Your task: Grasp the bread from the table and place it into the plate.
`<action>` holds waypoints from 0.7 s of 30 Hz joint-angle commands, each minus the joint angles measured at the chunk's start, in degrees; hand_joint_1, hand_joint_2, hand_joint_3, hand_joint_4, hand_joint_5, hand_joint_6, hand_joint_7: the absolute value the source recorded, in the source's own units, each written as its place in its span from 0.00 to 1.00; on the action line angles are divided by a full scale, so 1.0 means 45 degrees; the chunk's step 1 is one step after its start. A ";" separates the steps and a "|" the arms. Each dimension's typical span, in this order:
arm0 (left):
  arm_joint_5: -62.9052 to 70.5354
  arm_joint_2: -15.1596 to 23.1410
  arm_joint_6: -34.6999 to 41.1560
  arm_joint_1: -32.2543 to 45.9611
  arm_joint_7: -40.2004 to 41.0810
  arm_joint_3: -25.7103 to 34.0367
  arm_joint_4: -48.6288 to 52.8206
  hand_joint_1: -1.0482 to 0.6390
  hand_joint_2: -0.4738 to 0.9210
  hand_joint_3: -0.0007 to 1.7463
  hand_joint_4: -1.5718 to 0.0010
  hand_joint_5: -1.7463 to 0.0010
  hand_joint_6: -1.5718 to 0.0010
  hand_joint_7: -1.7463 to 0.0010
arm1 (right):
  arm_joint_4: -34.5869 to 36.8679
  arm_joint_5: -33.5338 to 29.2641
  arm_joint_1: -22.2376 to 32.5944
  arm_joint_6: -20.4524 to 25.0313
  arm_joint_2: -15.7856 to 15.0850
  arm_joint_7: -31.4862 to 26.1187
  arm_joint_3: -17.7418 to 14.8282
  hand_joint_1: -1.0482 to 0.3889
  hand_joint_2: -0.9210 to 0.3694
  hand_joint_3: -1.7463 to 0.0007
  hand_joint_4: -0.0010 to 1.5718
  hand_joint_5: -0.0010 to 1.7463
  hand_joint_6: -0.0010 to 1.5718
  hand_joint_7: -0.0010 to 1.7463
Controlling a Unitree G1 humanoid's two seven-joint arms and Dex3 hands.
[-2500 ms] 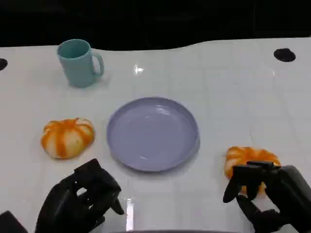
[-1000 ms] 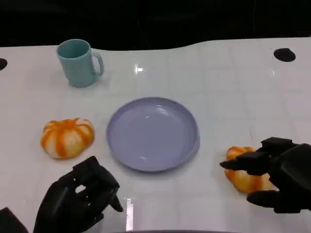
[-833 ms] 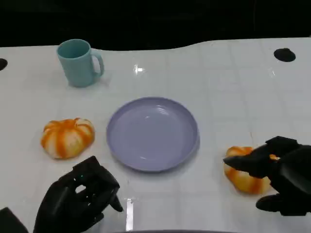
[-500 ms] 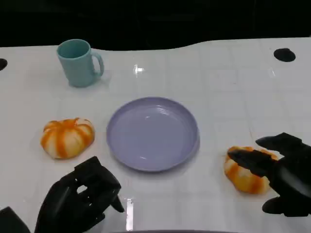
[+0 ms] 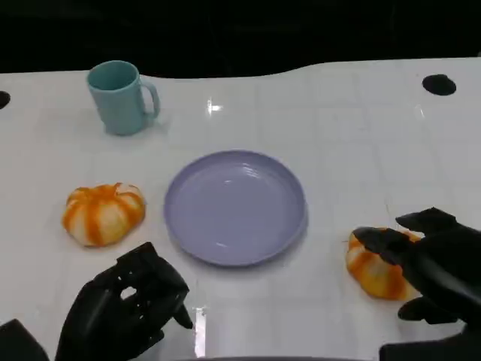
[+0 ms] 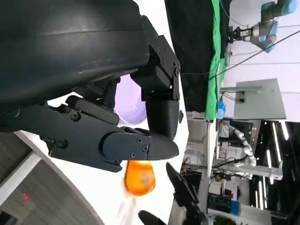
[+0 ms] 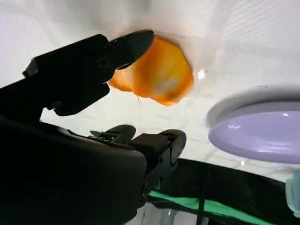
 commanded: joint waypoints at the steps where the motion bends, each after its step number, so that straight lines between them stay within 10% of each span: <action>1: 0.0037 0.0114 -0.0036 0.0083 0.0025 0.0014 -0.0133 0.27 1.00 0.16 0.60 0.00 0.60 0.20 | 0.1273 -0.0250 -0.0904 0.0306 0.0036 -0.0235 0.0594 0.40 0.11 0.99 0.10 0.19 0.21 0.00; 16: 0.0162 0.0083 0.0014 0.0248 0.0224 -0.0056 -0.0503 0.28 1.00 0.17 0.60 0.00 0.61 0.20 | 0.5633 0.0232 -0.3028 0.0725 0.0682 -0.1913 0.1952 0.37 0.02 0.99 0.30 0.13 0.35 0.03; 21: 0.0182 0.0113 0.0167 0.0294 0.0319 -0.0093 -0.0677 0.28 1.00 0.18 0.60 0.00 0.62 0.20 | 0.6984 0.1614 -0.3330 -0.0778 0.0964 -0.4671 0.1462 0.54 0.02 1.00 0.61 0.53 0.72 0.06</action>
